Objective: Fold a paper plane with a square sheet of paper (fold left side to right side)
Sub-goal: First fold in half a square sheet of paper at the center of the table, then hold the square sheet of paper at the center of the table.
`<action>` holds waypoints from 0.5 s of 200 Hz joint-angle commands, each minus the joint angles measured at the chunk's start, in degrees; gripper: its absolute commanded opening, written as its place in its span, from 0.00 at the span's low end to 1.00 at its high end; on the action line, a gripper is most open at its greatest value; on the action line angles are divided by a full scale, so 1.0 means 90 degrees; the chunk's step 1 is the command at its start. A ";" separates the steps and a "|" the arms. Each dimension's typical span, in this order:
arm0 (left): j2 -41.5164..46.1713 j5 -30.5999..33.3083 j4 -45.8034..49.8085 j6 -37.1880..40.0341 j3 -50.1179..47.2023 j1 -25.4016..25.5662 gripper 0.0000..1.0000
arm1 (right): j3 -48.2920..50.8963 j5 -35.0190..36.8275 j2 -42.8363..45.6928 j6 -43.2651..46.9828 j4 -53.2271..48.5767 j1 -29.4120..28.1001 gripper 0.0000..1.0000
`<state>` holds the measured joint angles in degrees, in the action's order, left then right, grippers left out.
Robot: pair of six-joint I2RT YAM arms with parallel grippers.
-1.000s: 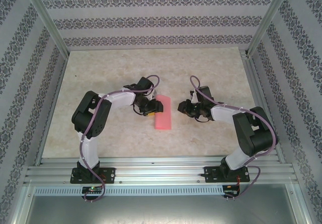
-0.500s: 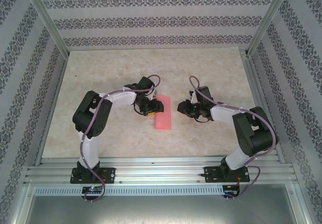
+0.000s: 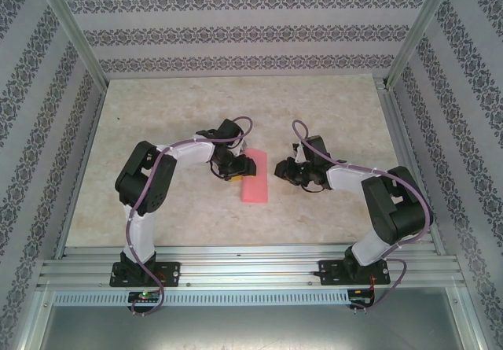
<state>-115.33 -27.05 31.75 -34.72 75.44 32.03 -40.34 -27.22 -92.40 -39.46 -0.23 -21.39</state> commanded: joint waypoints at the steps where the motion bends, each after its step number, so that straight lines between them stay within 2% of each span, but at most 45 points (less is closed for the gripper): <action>1: -0.0608 0.0514 -0.0072 0.0235 -0.0128 0.0194 0.56 | -0.0147 0.0040 -0.0101 -0.0088 0.0104 -0.0075 0.25; 28: -0.0637 0.0544 -0.0051 0.0244 -0.0121 0.0194 0.56 | -0.0157 0.0056 -0.0134 -0.0096 0.0095 -0.0113 0.25; 100: -0.0638 0.0586 -0.0041 0.0244 -0.0111 0.0191 0.56 | -0.0341 -0.0192 -0.0546 -0.0506 0.0604 -0.0565 0.13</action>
<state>-115.52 -26.41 32.29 -34.52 75.83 32.32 -41.65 -27.79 -95.46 -42.09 1.76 -25.10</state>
